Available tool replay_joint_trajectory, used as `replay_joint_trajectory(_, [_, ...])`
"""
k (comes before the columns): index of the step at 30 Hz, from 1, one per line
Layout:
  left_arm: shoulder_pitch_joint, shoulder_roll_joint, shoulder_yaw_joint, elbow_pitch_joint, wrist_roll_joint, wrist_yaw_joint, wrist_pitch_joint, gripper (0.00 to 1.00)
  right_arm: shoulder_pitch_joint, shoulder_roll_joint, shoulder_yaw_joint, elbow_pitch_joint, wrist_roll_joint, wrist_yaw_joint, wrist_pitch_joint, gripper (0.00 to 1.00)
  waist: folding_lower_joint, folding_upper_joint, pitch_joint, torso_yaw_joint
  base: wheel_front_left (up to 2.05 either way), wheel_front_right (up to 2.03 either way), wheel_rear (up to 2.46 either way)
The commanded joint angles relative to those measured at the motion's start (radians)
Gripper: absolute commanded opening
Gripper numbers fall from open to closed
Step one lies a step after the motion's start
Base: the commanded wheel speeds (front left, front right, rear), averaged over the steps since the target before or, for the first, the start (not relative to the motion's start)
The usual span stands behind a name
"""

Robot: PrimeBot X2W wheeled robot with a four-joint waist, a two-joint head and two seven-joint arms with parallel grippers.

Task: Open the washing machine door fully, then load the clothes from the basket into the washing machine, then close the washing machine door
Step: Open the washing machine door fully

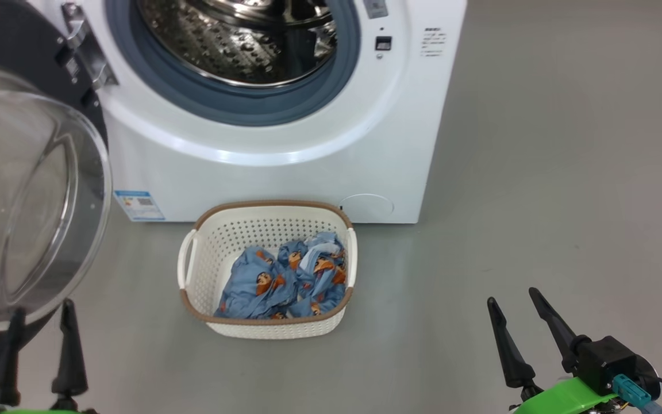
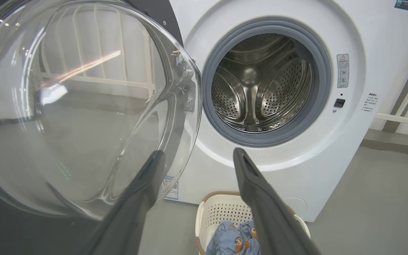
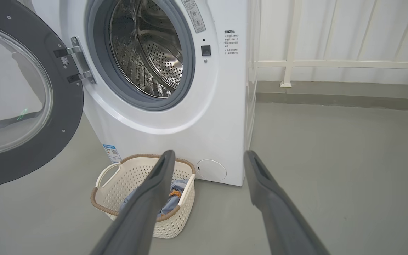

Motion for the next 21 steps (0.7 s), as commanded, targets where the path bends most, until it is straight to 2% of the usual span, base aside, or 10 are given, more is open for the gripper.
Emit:
replay_joint_trajectory(1, [-0.006, 0.029, 0.025, -0.033, 0.011, 0.006, -0.006, 1.0, -0.002, -0.001, 0.03, -0.03, 0.005, 0.002, -0.008, 1.0, 0.0, 0.0, -0.018, -0.023, 0.0, 0.0, 0.0])
replay_joint_trajectory(9, [0.054, 0.043, -0.042, -0.06, 0.003, 0.006, -0.006, 1.0, 0.027, -0.001, 0.04, -0.047, 0.009, 0.002, -0.008, 1.0, 0.0, 0.0, -0.047, -0.059, 0.0, 0.0, 0.0])
replay_joint_trajectory(21, [0.109, 0.029, -0.072, -0.074, 0.007, 0.006, -0.006, 1.0, 0.069, -0.001, 0.03, -0.068, 0.015, 0.002, -0.008, 1.0, 0.0, 0.0, -0.076, -0.092, 0.0, 0.0, 0.0])
